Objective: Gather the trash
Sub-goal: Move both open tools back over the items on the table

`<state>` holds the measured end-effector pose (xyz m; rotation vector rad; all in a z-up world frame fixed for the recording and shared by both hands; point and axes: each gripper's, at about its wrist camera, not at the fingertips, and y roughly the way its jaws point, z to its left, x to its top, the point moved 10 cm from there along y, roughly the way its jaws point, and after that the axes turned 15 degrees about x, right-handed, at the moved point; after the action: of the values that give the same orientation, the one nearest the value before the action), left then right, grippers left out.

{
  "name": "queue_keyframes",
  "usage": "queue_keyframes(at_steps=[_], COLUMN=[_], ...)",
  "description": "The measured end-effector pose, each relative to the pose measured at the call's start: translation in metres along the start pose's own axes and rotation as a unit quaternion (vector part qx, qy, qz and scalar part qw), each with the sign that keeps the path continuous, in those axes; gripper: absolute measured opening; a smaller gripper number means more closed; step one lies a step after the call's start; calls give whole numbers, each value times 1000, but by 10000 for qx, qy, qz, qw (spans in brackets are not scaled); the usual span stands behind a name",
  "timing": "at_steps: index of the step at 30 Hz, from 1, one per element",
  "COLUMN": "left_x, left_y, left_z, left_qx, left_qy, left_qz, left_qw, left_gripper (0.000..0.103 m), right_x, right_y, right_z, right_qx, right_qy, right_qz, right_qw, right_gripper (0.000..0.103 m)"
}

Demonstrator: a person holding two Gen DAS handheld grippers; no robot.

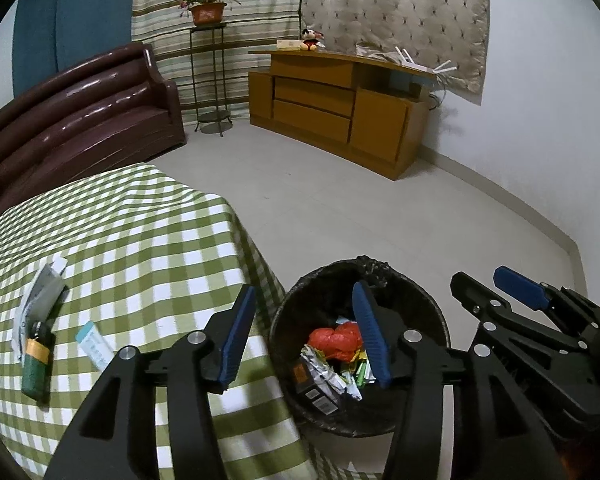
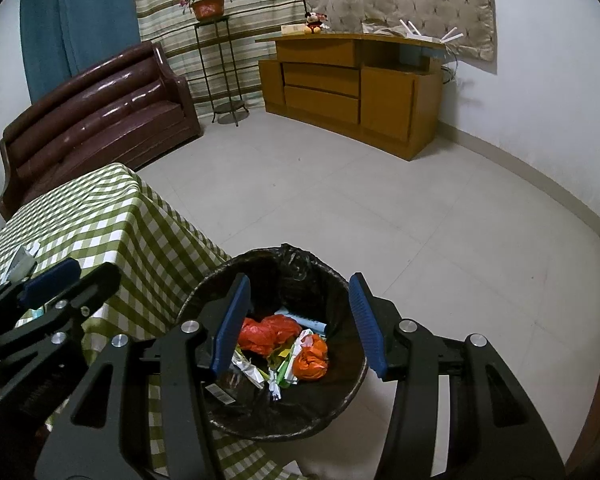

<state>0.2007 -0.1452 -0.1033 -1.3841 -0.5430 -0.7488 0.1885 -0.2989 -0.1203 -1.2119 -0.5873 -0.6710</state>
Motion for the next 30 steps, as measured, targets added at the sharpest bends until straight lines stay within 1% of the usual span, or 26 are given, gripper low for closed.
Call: queue_keyframes(at_steps=[7,11,17,23,30], left_x=[-8,-14,-27,-45,-71], left_y=[-10,-16,-27,-40,-51], left_z=[35,62,113,173,244], left_qx=[169,316,613,962,1404], left_qy=[-129,-245,-503,-764,-1127], left_qz=[25,52,107,162,271], left_qw=[9998,9992,9968,9923,9833], left_gripper=[52,52,55,56,57], right_x=[-2,-4,-9,-14,-26], right_y=[-1,2,7,14,22], right_z=[27,52,93,139,198], right_qx=[148,295,523,789,1099], right_qy=[-195,-355,-605,-850,-1145], right_qz=[46,103,205,310,463], right_qw=[9997,9989,9966,9928,9862], right_gripper=[50,50,50,50,50])
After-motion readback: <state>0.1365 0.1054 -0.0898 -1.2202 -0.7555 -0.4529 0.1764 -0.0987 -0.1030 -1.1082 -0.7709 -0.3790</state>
